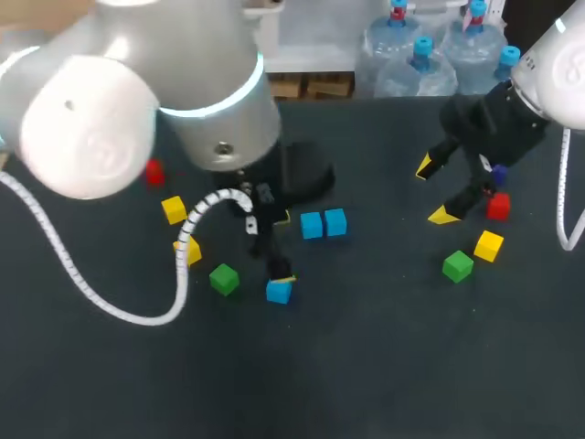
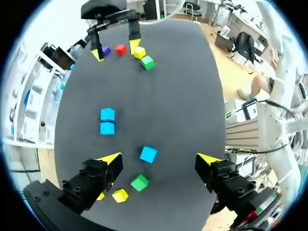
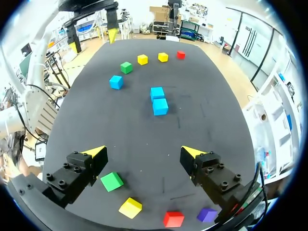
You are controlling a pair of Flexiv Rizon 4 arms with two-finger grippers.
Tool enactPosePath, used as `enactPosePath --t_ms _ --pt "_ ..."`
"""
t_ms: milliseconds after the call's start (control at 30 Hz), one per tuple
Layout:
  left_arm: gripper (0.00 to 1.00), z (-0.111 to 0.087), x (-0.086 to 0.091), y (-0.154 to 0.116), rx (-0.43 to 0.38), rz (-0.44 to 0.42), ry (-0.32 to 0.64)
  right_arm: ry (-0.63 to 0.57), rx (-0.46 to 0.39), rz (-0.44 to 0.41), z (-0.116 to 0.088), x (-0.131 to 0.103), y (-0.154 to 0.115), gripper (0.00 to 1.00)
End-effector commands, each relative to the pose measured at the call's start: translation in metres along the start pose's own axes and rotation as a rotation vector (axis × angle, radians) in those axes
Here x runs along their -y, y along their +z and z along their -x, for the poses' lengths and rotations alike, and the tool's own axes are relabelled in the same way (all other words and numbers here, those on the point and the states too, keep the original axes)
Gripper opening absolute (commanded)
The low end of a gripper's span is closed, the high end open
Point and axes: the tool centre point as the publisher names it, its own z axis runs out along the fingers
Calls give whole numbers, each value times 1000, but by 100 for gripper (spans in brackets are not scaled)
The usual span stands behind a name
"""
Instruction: Place the blue cubes, place green cubes on the blue cubes, place the yellow cubes on the green cubes, then place the red cubes on the yellow cubes, and place purple cube on the red cubes.
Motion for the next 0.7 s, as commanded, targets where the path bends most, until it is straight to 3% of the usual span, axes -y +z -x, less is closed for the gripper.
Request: enactPosePath --t_ms 33,67,133,267,633,700 --pt "100 8 18 10 -38 32 48 0 0 -2 0 -1 0 100" --pt "100 8 22 14 -57 49 71 0 0 -2 0 -1 0 100" --pt "100 7 25 23 0 48 73 0 0 -2 0 -1 0 100" --pt "100 2 19 34 34 46 -11 0 0 -2 0 -1 0 100" --pt "100 2 19 34 34 46 -11 0 0 -2 0 -1 0 100" --pt "100 6 6 28 9 103 18 0 0 -2 0 -1 0 100"
